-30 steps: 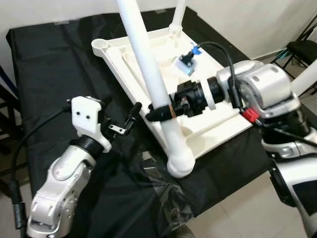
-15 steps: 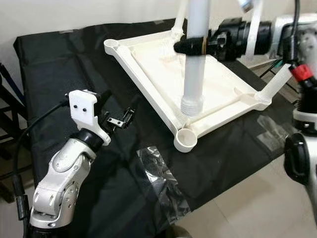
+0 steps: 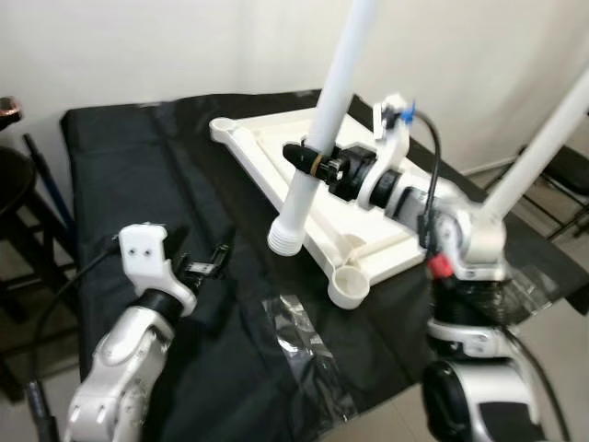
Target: Building children table
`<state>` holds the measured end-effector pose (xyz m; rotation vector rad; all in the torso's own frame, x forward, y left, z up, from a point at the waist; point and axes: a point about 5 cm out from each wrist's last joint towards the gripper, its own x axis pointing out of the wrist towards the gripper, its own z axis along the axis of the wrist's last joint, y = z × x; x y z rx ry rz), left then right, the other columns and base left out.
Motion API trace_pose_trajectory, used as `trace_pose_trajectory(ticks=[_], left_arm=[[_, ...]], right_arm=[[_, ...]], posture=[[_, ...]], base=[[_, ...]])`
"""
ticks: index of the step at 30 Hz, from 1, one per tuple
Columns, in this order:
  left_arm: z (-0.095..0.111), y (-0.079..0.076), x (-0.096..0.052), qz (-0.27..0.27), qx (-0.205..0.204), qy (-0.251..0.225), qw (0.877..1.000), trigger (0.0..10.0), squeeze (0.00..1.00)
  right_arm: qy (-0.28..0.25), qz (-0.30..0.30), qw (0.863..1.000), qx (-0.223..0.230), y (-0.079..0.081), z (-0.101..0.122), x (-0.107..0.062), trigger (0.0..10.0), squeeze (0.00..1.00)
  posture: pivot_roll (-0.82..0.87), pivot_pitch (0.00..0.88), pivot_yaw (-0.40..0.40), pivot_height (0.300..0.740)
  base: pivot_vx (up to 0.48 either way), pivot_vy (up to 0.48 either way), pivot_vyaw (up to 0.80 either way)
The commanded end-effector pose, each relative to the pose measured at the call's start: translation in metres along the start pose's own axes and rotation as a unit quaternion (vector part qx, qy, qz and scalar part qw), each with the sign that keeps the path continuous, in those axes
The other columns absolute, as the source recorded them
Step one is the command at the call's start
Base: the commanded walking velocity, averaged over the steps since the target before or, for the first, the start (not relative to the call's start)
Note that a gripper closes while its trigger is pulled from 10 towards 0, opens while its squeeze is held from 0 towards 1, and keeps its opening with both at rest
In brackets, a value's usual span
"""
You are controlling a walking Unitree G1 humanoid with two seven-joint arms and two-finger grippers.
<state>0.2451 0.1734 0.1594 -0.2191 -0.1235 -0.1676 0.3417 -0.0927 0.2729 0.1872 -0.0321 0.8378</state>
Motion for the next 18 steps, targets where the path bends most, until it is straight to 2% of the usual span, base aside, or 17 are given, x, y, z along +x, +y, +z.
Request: trace_pose_trajectory(ticks=[1, 5, 8, 10, 11, 14, 15, 18], left_arm=[[-0.003, -0.005, 0.0, -0.014, -0.002, 0.004, 1.0, 10.0, 0.0], [-0.008, -0.005, -0.003, -0.016, -0.012, 0.007, 1.0, 10.0, 0.0], [-0.013, -0.009, 0.0, -0.021, -0.027, 0.005, 0.999, 10.0, 0.0], [-0.013, -0.009, 0.0, -0.021, -0.027, 0.005, 0.999, 10.0, 0.0], [-0.012, -0.014, 0.004, -0.029, -0.028, 0.001, 0.999, 10.0, 0.0], [-0.011, -0.018, 0.008, -0.037, -0.028, -0.003, 0.999, 10.0, 0.0], [-0.009, -0.021, 0.012, -0.042, -0.022, -0.007, 0.999, 10.0, 0.0], [-0.007, -0.021, 0.016, -0.044, -0.016, -0.011, 0.999, 10.0, 0.0]], right_arm=[[-0.027, 0.001, 0.999, -0.035, 0.005, 0.011, -0.003, 10.0, 0.0], [-0.034, 0.011, 0.999, -0.034, 0.01, 0.005, 0.001, 10.0, 0.0], [-0.052, 0.047, 0.997, -0.043, 0.029, -0.002, 0.007, 10.0, 0.0], [-0.052, 0.047, 0.997, -0.043, 0.029, -0.002, 0.007, 10.0, 0.0], [-0.055, 0.06, 0.995, -0.055, 0.035, -0.003, 0.008, 10.0, 0.0], [-0.055, 0.064, 0.994, -0.073, 0.04, -0.004, 0.008, 10.0, 0.0], [-0.05, 0.064, 0.992, -0.092, 0.043, -0.006, 0.008, 10.0, 0.0], [-0.041, 0.062, 0.991, -0.108, 0.043, -0.008, 0.007, 10.0, 0.0]], posture=[[0.0, 0.0, -0.142, 0.74], [0.01, 0.0, -0.136, 0.74], [0.0, 0.0, -0.121, 0.74], [0.0, 0.0, -0.121, 0.74], [0.0, 0.0, -0.114, 0.74], [-0.01, 0.0, -0.106, 0.74], [-0.01, 0.0, -0.1, 0.74], [-0.01, 0.0, -0.094, 0.74]], base=[[0.0, -0.469, 0.0], [0.0, -0.469, 0.0], [0.0, -0.469, 0.0], [0.0, -0.469, 0.0], [0.0, -0.469, 0.0], [0.0, -0.471, 0.0], [0.0, -0.292, 0.0], [0.0, -0.097, 0.0]])
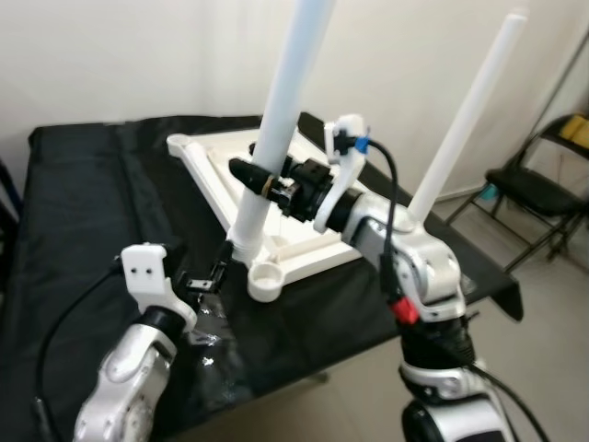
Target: Building children table
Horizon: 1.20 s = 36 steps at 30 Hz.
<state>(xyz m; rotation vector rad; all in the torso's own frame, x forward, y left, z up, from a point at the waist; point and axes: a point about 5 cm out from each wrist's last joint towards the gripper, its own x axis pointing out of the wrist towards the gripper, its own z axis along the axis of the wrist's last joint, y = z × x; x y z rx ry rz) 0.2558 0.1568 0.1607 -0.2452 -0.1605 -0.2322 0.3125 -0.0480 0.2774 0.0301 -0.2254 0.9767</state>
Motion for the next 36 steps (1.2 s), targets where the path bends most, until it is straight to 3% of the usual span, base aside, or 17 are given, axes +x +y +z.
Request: trace_pose_trajectory(ticks=[1, 6, 8, 10, 11, 12, 16, 19, 23, 28, 29, 33, 36], left_arm=[[-0.001, -0.005, 0.006, -0.01, 0.01, 0.003, 1.0, 10.0, 0.0], [0.011, 0.001, 0.009, -0.008, 0.029, -0.015, 0.999, 10.0, 0.0], [0.027, 0.003, 0.011, -0.017, 0.041, -0.04, 0.998, 10.0, 0.0], [0.027, 0.003, 0.011, -0.017, 0.041, -0.04, 0.998, 10.0, 0.0], [0.04, 0.002, 0.011, -0.037, 0.053, -0.059, 0.996, 10.0, 0.0], [0.066, 0.002, 0.009, -0.08, 0.075, -0.094, 0.99, 10.0, 0.0], [0.087, 0.006, 0.006, -0.107, 0.085, -0.119, 0.984, 10.0, 0.0], [0.115, 0.016, 0.001, -0.126, 0.095, -0.152, 0.976, 10.0, 0.0], [0.135, 0.013, -0.003, -0.155, 0.099, -0.174, 0.967, 10.0, 0.0], [0.141, -0.02, -0.012, -0.287, 0.07, -0.164, 0.941, 10.0, 0.0], [0.141, -0.02, -0.012, -0.287, 0.07, -0.164, 0.941, 10.0, 0.0], [0.129, -0.043, -0.008, -0.368, 0.065, -0.122, 0.919, 10.0, 0.0], [0.123, -0.048, -0.002, -0.38, 0.063, -0.109, 0.916, 10.0, 0.0]], right_arm=[[0.019, -0.02, 0.999, -0.016, -0.008, -0.007, -0.009, 10.0, 0.0], [0.041, -0.018, 0.999, -0.029, -0.01, -0.011, -0.013, 10.0, 0.0], [0.055, -0.018, 0.998, -0.031, -0.015, -0.015, -0.018, 10.0, 0.0], [0.055, -0.018, 0.998, -0.031, -0.015, -0.015, -0.018, 10.0, 0.0], [0.064, -0.021, 0.997, -0.034, -0.02, -0.016, -0.024, 10.0, 0.0], [0.078, -0.018, 0.996, -0.041, -0.032, -0.014, -0.036, 10.0, 0.0], [0.091, -0.02, 0.994, -0.053, -0.043, -0.01, -0.047, 10.0, 0.0], [0.109, -0.06, 0.99, -0.066, -0.065, -0.004, -0.06, 10.0, 0.0], [0.129, -0.071, 0.987, -0.062, -0.072, -0.005, -0.068, 10.0, 0.0], [0.145, -0.048, 0.988, -0.008, -0.062, -0.022, -0.068, 10.0, 0.0], [0.145, -0.048, 0.988, -0.008, -0.062, -0.022, -0.068, 10.0, 0.0], [0.156, 0.015, 0.986, 0.052, -0.031, -0.049, -0.055, 10.0, 0.0], [0.161, 0.033, 0.985, 0.061, -0.02, -0.059, -0.05, 10.0, 0.0]], posture=[[-0.01, 0.0, -0.093, 0.74], [-0.01, 0.0, -0.089, 0.74], [-0.01, 0.0, -0.087, 0.74], [-0.01, 0.0, -0.087, 0.74], [-0.01, 0.0, -0.09, 0.74], [-0.01, 0.0, -0.09, 0.74], [0.0, 0.0, -0.093, 0.74], [-0.01, 0.0, -0.094, 0.74], [-0.01, 0.0, -0.094, 0.74], [-0.01, 0.0, -0.092, 0.74], [-0.01, 0.0, -0.092, 0.74], [0.0, 0.0, -0.091, 0.74], [0.0, 0.0, -0.089, 0.74]], base=[[0.0, 0.0, 0.0], [0.0, 0.0, 0.0], [0.0, 0.0, 0.0], [0.0, 0.0, 0.0], [0.0, 0.0, 0.0], [0.0, 0.0, 0.0], [0.0, 0.0, 0.0], [0.0, 0.0, 0.0], [0.0, 0.0, 0.0], [0.0, 0.0, 0.0], [0.0, 0.0, 0.0], [0.0, 0.0, 0.0], [0.0, 0.0, 0.0]])
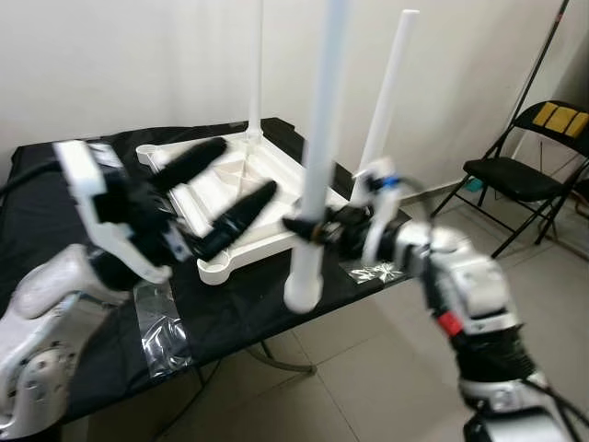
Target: Building children table
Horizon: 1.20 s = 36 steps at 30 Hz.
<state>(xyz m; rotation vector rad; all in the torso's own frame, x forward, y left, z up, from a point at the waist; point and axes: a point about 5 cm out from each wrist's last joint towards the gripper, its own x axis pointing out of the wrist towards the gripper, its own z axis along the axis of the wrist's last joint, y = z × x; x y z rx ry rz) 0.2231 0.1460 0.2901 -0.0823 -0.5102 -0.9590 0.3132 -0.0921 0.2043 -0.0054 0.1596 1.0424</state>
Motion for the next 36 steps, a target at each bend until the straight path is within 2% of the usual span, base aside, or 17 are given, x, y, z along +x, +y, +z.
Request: trace_pose_trajectory(ticks=[1, 3, 5, 9, 14, 19, 29, 30, 31, 32, 36], left_arm=[[-0.003, 0.0, 0.003, -0.005, 0.001, 0.011, 1.0, 10.0, 0.0], [-0.01, 0.01, 0.011, 0.027, 0.005, 0.017, 0.999, 10.0, 0.0], [-0.01, 0.01, 0.011, 0.027, 0.005, 0.017, 0.999, 10.0, 0.0], [-0.009, 0.02, 0.013, 0.064, 0.007, 0.014, 0.998, 10.0, 0.0], [-0.011, 0.027, 0.014, 0.088, 0.013, 0.028, 0.996, 10.0, 0.0], [-0.013, 0.018, 0.021, 0.052, -0.013, 0.031, 0.998, 10.0, 0.0], [-0.014, 0.001, 0.027, -0.019, -0.045, 0.038, 0.998, 10.0, 0.0], [-0.014, 0.0, 0.027, -0.022, -0.046, 0.039, 0.998, 8.9, 0.0], [-0.014, 0.0, 0.027, -0.024, -0.046, 0.04, 0.998, 7.1, 0.0], [-0.014, 0.001, 0.027, -0.024, -0.047, 0.038, 0.998, 0.0, 0.0], [-0.013, 0.004, 0.028, -0.018, -0.044, 0.04, 0.998, 0.0, 0.0]], right_arm=[[-0.008, 0.0, 1.0, -0.014, 0.001, 0.007, -0.002, 10.0, 0.0], [-0.019, 0.024, 0.999, -0.009, 0.008, 0.004, 0.003, 10.0, 0.0], [-0.019, 0.024, 0.999, -0.009, 0.008, 0.004, 0.003, 10.0, 0.0], [-0.029, 0.035, 0.999, -0.017, 0.01, 0.006, -0.001, 10.0, 0.0], [-0.014, 0.055, 0.998, -0.037, 0.017, 0.002, -0.004, 10.0, 0.0], [0.033, 0.068, 0.994, -0.074, 0.026, -0.01, 0.003, 10.0, 0.0], [0.057, 0.075, 0.992, -0.078, 0.032, -0.014, 0.01, 10.0, 0.0], [0.058, 0.074, 0.992, -0.08, 0.031, -0.013, 0.01, 10.0, 0.0], [0.059, 0.072, 0.992, -0.082, 0.031, -0.013, 0.01, 10.0, 0.0], [0.059, 0.07, 0.992, -0.084, 0.03, -0.012, 0.009, 10.0, 0.0], [0.06, 0.07, 0.992, -0.09, 0.03, -0.011, 0.009, 10.0, 0.0]], posture=[[0.0, 0.0, -0.089, 0.74], [0.0, 0.0, -0.08, 0.74], [0.0, 0.0, -0.08, 0.74], [-0.01, 0.0, -0.074, 0.74], [-0.01, 0.0, -0.071, 0.74], [0.0, 0.0, -0.068, 0.74], [0.0, 0.0, -0.07, 0.74], [0.0, 0.0, -0.07, 0.74], [0.0, 0.0, -0.071, 0.74], [-0.01, 0.0, -0.071, 0.74], [-0.01, 0.0, -0.073, 0.74]], base=[[0.0, 0.0, 0.0], [0.0, 0.0, 0.0], [0.0, 0.0, 0.0], [0.0, 0.0, 0.0], [0.0, 0.0, 0.0], [0.0, 0.0, 0.0], [0.0, 0.0, 0.0], [0.0, 0.0, 0.0], [0.0, 0.0, 0.0], [0.0, 0.0, 0.0], [0.0, 0.0, 0.0]])
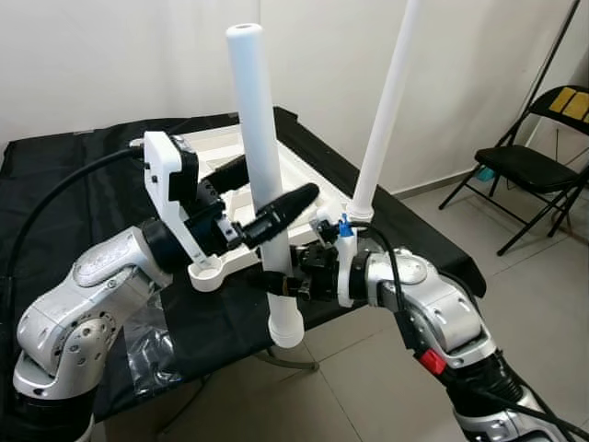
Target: Building children table
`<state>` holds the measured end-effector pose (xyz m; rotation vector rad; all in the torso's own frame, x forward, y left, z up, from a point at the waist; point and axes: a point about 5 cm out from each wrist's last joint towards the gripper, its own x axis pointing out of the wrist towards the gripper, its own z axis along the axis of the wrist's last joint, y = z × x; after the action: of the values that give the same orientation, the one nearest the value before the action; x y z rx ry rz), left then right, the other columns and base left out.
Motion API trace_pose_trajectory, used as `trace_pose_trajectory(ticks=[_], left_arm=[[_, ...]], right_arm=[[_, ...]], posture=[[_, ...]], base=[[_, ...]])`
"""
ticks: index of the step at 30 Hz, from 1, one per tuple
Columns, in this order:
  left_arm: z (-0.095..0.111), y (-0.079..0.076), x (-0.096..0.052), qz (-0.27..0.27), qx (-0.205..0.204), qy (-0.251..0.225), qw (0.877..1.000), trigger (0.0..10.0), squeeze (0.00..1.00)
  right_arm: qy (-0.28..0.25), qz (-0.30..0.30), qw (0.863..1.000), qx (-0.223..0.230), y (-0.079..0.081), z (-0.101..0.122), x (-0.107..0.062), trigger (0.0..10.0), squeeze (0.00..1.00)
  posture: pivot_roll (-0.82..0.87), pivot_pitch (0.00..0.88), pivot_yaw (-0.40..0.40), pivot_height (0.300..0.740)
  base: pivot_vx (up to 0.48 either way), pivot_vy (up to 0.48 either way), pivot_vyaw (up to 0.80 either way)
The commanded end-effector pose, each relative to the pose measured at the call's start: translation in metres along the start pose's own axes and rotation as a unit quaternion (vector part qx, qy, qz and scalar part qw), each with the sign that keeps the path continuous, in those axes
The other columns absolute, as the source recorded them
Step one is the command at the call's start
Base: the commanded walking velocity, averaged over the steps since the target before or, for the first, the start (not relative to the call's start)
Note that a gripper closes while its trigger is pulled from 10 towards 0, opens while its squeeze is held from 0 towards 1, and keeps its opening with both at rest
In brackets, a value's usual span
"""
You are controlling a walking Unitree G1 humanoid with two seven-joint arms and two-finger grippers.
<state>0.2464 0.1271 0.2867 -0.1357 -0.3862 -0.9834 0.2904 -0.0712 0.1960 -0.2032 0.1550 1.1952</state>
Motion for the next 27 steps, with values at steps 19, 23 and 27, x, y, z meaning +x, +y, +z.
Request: trace_pose_trajectory(ticks=[19, 23, 27], left_arm=[[0.023, 0.006, 0.011, -0.043, 0.052, 0.02, 0.998, 0.0, 0.0], [0.028, 0.004, 0.017, -0.07, 0.033, 0.013, 0.997, 0.0, 0.0], [0.031, 0.001, 0.022, -0.094, 0.019, 0.013, 0.995, 0.0, 0.0]], right_arm=[[-0.055, 0.103, 0.99, -0.08, 0.005, 0.025, -0.026, 10.0, 1.0], [0.006, 0.113, 0.983, -0.146, 0.0, 0.015, -0.032, 10.0, 1.0], [0.06, 0.119, 0.97, -0.203, -0.002, 0.005, -0.032, 10.0, 1.0]], posture=[[0.0, 0.0, -0.069, 0.74], [0.01, 0.0, -0.065, 0.74], [0.01, 0.0, -0.066, 0.74]], base=[[0.0, 0.0, 0.0], [0.0, 0.0, 0.0], [0.0, 0.0, 0.0]])
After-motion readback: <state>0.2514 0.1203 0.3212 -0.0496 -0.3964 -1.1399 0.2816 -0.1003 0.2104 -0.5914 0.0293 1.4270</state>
